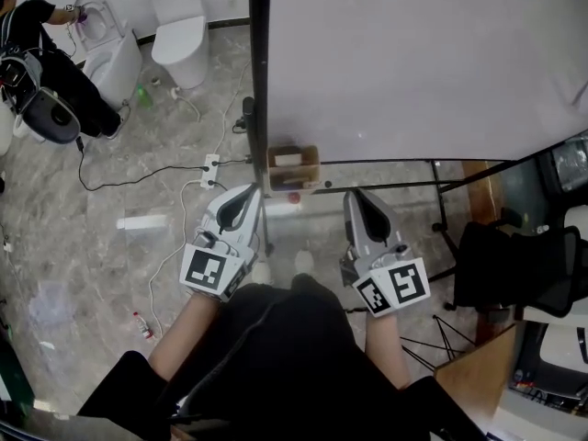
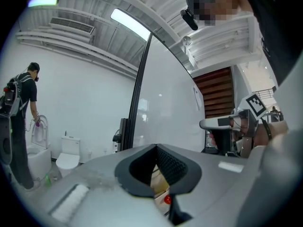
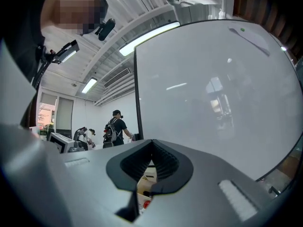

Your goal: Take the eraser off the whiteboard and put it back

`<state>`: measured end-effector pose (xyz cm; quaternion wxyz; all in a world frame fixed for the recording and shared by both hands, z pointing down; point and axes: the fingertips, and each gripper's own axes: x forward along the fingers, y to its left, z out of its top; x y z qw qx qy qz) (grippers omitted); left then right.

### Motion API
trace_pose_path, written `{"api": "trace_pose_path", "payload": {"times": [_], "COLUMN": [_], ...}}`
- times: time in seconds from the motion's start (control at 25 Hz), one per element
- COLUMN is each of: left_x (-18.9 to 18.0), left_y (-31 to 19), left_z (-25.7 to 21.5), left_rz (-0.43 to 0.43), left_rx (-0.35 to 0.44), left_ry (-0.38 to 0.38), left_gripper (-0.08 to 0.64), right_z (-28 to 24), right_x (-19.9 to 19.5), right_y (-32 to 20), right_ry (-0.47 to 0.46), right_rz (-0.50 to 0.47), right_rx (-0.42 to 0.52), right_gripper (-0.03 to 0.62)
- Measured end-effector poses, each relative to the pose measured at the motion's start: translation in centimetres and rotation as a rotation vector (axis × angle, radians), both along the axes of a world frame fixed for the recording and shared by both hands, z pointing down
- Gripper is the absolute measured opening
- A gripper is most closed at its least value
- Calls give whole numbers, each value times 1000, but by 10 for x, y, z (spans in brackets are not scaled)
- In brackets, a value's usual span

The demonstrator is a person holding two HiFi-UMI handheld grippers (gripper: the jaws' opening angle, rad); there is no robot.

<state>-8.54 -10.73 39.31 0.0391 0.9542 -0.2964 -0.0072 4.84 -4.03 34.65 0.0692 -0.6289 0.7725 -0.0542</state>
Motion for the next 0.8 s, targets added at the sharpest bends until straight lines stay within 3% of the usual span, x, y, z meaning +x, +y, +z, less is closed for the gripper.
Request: {"api": "trace_pose_path", "payload": {"times": [0.4, 0.8], "left_x": [40, 54], "left_y": [-21, -37], "left_z": [32, 56], "left_rz": [-65, -181], "left_rx": [-1, -28], "left_ry": [-116, -161], "left_gripper": [28, 92], "right_z": [-5, 1], "right_x": [25, 28], "right_y": [-45, -70], "right_ry": [1, 21], "right_rz": [-144, -266], "right_rx": [11, -1], "right_gripper": [9, 9]}}
